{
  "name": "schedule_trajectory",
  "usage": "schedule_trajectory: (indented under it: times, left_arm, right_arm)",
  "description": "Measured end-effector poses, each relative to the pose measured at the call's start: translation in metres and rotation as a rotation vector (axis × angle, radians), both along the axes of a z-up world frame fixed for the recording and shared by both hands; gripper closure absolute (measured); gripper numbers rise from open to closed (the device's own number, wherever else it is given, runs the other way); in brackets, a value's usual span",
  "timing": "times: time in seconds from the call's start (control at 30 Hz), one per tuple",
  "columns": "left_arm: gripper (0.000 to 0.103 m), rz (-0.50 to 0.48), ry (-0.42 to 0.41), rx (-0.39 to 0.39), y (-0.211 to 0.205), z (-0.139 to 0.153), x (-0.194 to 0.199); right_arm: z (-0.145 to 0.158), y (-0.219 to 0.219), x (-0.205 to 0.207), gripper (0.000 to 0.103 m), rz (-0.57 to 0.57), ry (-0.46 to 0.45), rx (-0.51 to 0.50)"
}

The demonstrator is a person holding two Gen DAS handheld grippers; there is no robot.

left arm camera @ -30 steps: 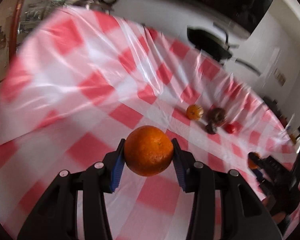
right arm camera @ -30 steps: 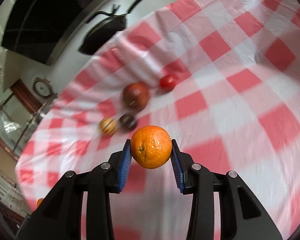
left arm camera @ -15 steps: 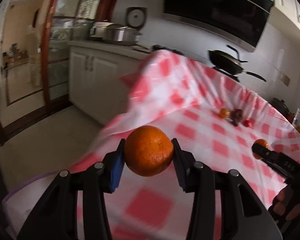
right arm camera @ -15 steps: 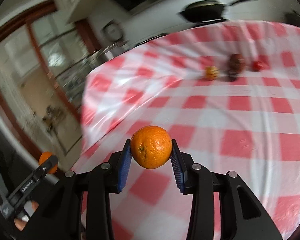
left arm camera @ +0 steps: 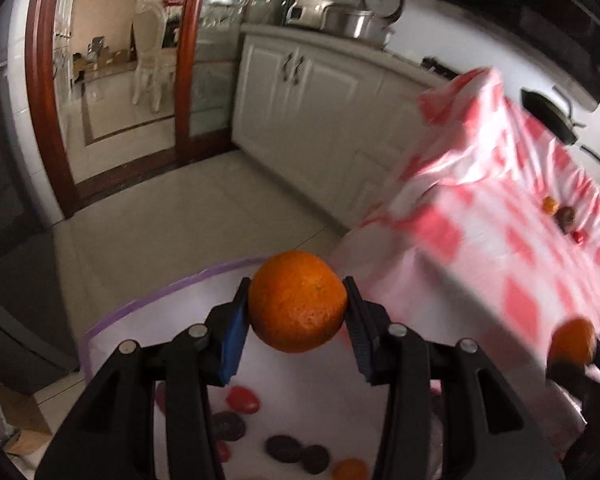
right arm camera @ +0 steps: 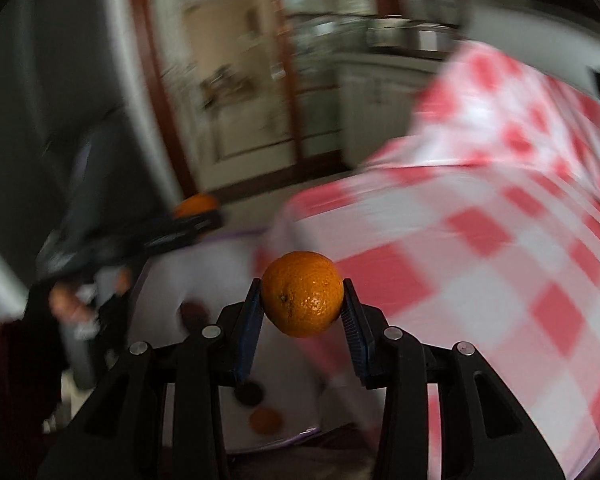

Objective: Organize fruits
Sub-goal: 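Lift and carry both held tangerines over the white box, then open both grippers to drop the tangerines into the box, then move both open grippers back to the fruits on the table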

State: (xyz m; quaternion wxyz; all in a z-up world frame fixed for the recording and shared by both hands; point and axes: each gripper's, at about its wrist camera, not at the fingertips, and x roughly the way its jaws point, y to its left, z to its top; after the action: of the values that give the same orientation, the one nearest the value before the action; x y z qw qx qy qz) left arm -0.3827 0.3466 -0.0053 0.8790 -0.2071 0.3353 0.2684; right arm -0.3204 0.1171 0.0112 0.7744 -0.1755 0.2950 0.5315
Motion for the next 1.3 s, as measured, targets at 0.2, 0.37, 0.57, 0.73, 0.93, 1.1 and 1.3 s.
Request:
schedule_trajectory:
  times: [0.2,0.37,0.57,0.73,0.93,1.1,1.3]
  left_arm:
    - [0.058,0.005,0.123,-0.035,0.016,-0.048,0.008]
    - [0.058,0.018,0.289,-0.129,0.038,-0.103,0.024]
    - [0.058,0.047,0.374,-0.207,0.054,-0.141,0.026]
    - [0.058,0.050,0.378,-0.204,0.052,-0.144,0.023]
    - [0.052,0.072,0.397,-0.203,0.049,-0.151,0.023]
    - [0.031,0.102,0.366,-0.189,0.054,-0.134,0.018]
    - [0.021,0.205,0.148,-0.060,0.054,-0.041,0.009]
  right_arm:
    - [-0.059,0.044,-0.040,0.064,0.181,0.022,-0.218]
    - [-0.121,0.080,-0.030,0.064,0.169,0.118,-0.447]
    - [-0.163,0.108,-0.027,0.064,0.179,0.112,-0.622]
    - [-0.171,0.111,-0.032,0.064,0.204,0.058,-0.655]
    - [-0.162,0.101,-0.030,0.060,0.179,0.055,-0.631]
    - [-0.139,0.088,-0.032,0.039,0.194,0.038,-0.556]
    - [-0.053,0.054,-0.035,0.035,0.283,0.038,-0.312]
